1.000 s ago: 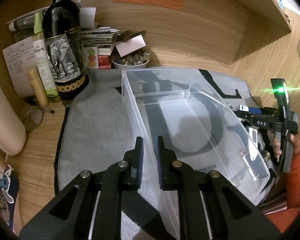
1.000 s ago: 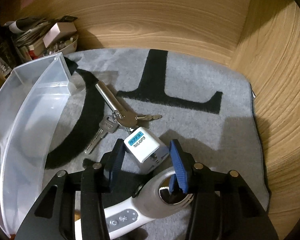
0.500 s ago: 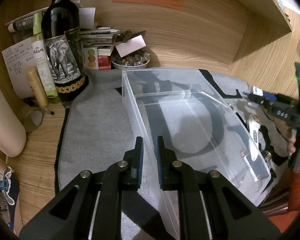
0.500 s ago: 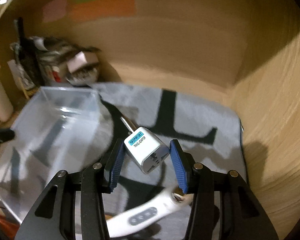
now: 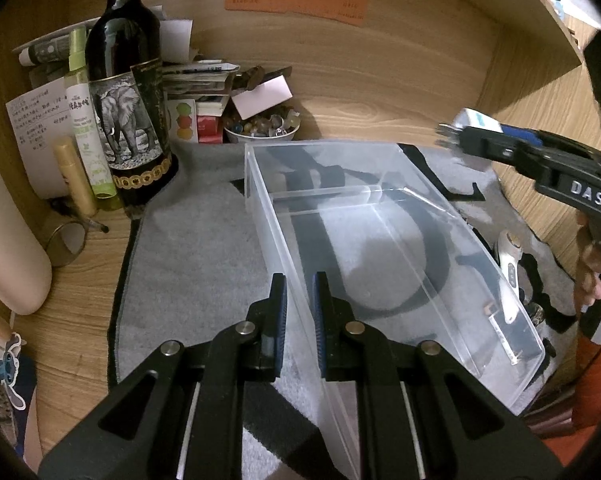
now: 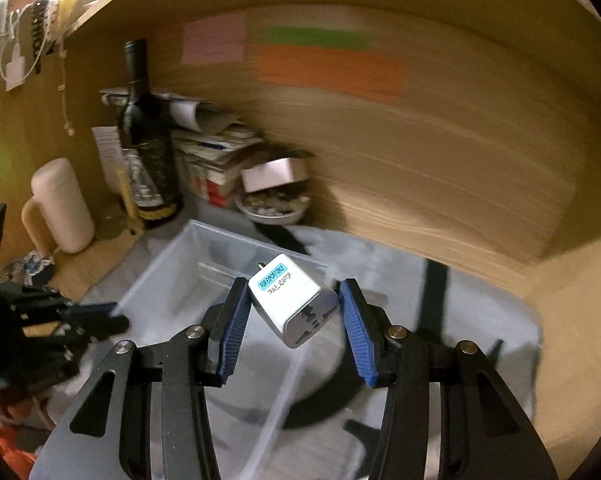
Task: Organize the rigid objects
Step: 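Carry the plug adapter into the clear box and open the right gripper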
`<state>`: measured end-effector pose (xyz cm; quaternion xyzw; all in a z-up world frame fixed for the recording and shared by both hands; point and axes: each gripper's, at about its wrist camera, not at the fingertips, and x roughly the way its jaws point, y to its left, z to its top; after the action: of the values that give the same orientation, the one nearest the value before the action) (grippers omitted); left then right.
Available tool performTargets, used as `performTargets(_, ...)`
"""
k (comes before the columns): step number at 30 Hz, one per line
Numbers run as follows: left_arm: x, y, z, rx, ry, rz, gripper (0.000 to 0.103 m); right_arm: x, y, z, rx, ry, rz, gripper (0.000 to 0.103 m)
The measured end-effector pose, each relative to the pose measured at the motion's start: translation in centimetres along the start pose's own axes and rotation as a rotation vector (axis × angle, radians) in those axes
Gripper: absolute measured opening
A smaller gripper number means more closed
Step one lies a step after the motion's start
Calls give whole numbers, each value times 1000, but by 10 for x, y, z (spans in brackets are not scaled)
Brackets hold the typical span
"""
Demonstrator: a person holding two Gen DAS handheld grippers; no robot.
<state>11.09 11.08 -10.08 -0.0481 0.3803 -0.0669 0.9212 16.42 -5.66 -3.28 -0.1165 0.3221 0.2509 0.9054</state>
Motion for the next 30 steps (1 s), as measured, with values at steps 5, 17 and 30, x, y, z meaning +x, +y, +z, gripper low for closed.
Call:
performTargets(5,0,0,-1,-3,-6,-5,13,27,22,8,-46,50,55,43)
performTargets(17,3,0,1,-14,-11,-13,13,84,61,2,-196,260,139,43)
performTargets(30,11,-1,3,-14,15,-12,13,69,42,11,-144,208,149,63)
